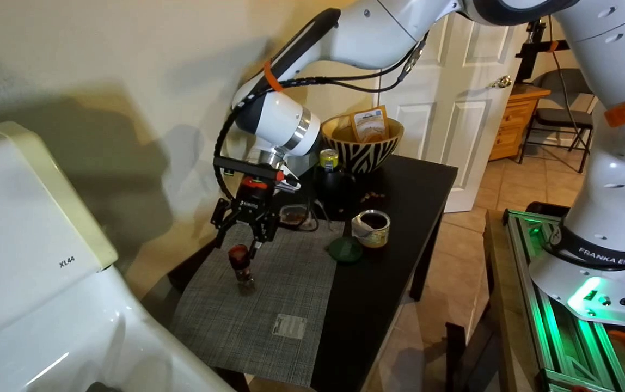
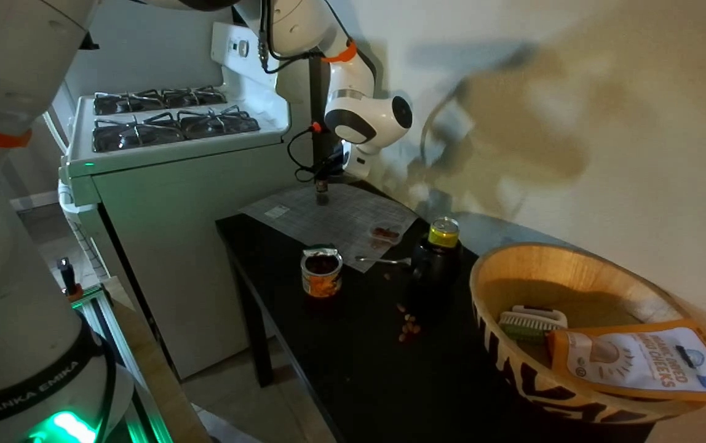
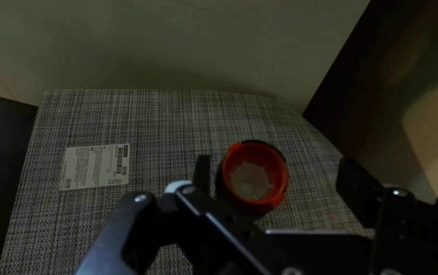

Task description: Move the spice bottle from the bowl to the towel

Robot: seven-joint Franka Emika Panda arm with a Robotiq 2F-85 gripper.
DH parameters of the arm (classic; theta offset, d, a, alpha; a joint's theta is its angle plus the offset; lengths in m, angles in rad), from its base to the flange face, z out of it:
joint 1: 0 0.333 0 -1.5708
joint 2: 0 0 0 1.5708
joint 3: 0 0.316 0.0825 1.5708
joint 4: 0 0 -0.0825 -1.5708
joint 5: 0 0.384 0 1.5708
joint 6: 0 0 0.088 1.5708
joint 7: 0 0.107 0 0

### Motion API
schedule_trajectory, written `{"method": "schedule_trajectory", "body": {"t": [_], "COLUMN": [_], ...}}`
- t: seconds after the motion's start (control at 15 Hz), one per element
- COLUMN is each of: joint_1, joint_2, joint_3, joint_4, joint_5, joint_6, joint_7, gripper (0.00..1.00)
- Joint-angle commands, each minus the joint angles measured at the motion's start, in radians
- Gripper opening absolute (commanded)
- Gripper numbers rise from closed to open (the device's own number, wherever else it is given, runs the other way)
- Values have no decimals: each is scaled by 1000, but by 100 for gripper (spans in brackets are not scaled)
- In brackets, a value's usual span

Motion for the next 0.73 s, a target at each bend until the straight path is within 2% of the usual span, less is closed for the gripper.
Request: {"method": "schedule_trajectory", "body": {"t": [0.0,0.13,0.33,0.53,0.6,0.67], "joint_1": [-17,-27,11,3,-33,-38], "joint_2": [-104,-196,-367,-532,-397,-434], "joint_3": [-1,-12,-87,-104,-71,-71], "joint_4": [-80,-146,-300,-447,-300,-330], "joint_5": [34,34,-178,-348,-278,-289], "joint_6": [31,31,51,109,44,50], "joint_7": [-20,-19,95,93,87,87], "gripper": [100,100,100,100,100,100]}}
